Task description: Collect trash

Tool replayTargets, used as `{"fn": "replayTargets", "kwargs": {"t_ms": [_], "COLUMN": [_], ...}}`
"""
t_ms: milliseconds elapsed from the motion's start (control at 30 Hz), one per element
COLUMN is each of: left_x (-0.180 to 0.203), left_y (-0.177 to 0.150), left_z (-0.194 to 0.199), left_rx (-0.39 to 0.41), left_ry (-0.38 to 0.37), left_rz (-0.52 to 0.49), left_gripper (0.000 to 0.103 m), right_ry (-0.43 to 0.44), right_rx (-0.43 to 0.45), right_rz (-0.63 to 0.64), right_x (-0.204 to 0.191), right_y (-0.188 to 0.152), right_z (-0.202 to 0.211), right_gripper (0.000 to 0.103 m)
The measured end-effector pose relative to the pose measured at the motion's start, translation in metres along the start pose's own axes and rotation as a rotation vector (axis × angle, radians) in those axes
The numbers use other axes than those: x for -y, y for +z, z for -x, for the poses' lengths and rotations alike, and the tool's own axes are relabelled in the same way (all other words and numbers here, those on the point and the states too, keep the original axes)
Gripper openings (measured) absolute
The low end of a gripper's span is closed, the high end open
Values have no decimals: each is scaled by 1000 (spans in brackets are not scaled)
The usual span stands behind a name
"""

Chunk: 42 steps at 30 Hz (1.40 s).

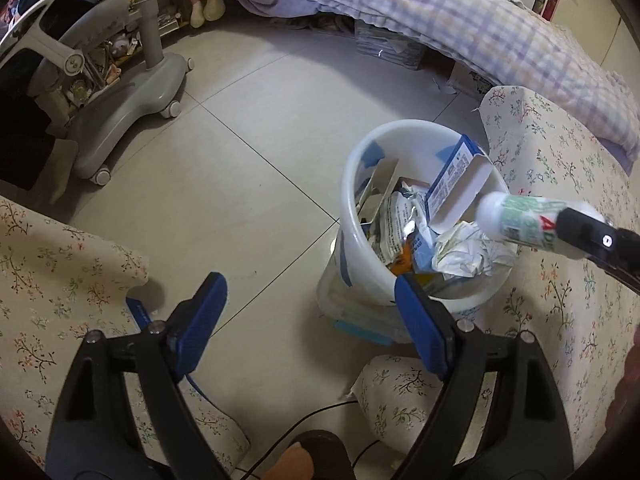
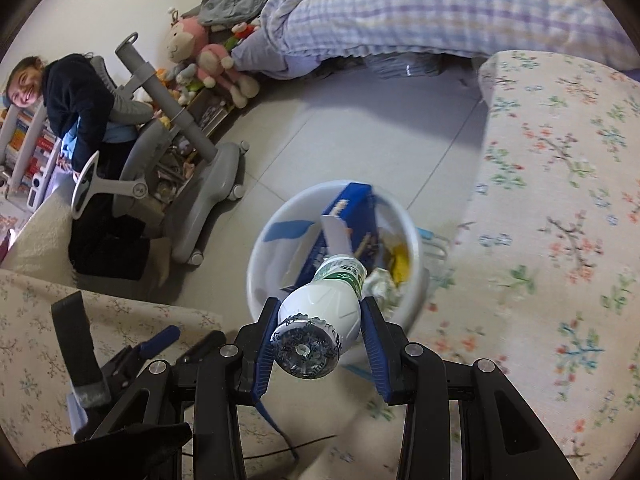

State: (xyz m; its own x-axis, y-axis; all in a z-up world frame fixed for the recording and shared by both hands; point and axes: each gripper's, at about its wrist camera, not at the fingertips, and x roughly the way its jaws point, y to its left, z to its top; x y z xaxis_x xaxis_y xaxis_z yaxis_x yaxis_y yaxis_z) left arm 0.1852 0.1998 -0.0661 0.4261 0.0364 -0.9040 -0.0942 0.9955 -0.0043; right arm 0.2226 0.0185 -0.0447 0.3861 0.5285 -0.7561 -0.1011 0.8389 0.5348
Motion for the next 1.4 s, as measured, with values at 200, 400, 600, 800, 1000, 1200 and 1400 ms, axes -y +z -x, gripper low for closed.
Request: {"fn": "replayTargets", "kwargs": {"t_ms": [200,400,600,800,1000,1200,1400], "left_x": [-8,0,16,46,75,94,109], "left_y": [3,-1,-9,-24,-48,-83,-118], "left_z": [-1,2,13,39,69,109,143], "left_rx": [-2,-2,20,62,98,172,239], "left_ry": [-14,-13,2,-14,-46,-51,-65], "left_rz": [37,26,-1,-41,-79,-133,-168], "left_gripper": [86,87,97,97,97,97,97], "right_ry": [58,-9,-162,-284,-377,-423,-486], "right_rx": [-2,27,94,156,203,224,265], "right_rz": [0,3,35,45,23,31,56], "right_x": [-12,-4,10,30,51,55,52], "right_y": [9,11,-1,-27,-63,-108,-164], "right_z": [-28,-22,28,88,144,179,207], "right_gripper": [42,65,66,71,77,78,79]}}
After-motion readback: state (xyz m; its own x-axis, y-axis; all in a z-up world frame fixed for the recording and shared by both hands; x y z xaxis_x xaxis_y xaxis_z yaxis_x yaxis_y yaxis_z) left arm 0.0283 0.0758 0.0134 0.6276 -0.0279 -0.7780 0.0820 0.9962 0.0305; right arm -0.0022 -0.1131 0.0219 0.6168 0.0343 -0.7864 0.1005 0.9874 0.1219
